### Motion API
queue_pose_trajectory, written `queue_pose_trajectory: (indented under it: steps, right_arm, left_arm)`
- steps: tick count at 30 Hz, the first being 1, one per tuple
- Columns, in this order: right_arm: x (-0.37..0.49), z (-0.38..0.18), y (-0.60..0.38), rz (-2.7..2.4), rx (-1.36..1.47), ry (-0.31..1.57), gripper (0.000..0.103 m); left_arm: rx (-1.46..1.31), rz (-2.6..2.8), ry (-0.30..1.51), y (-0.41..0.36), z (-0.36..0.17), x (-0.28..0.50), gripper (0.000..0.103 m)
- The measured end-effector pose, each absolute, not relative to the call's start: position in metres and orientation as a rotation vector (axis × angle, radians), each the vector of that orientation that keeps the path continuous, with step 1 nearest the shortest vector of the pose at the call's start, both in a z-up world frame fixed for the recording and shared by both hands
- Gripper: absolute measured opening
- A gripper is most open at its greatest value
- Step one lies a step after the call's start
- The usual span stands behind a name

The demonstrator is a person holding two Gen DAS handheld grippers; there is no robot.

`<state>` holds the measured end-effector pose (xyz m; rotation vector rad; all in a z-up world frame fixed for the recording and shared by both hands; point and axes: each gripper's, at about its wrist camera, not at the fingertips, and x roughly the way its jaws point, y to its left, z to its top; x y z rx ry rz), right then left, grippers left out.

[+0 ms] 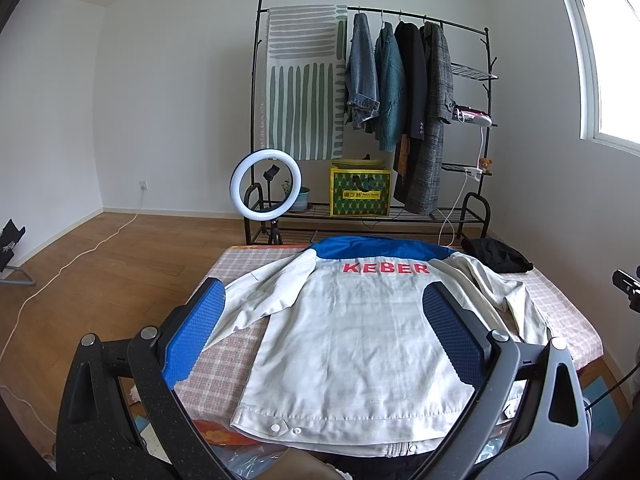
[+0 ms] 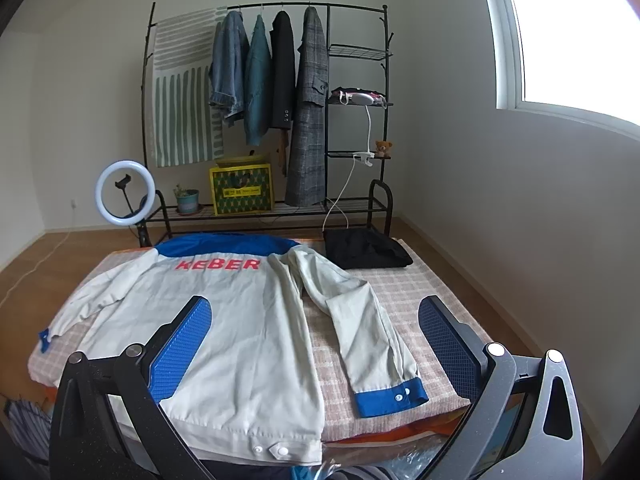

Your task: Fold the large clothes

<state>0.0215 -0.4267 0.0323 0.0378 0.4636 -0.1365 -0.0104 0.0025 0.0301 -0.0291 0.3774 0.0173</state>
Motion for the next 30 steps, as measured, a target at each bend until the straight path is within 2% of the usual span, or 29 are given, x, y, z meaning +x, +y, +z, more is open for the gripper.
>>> queue_pose_trajectory:
  steps: [30]
  right_arm:
    - [0.0177,0.0338,-0.4197,-0.127,0.031,0.459,0.103]
  left_arm:
    - [-0.029,0.022,0.374,0.0081,0.0366,-0.0116,0.101]
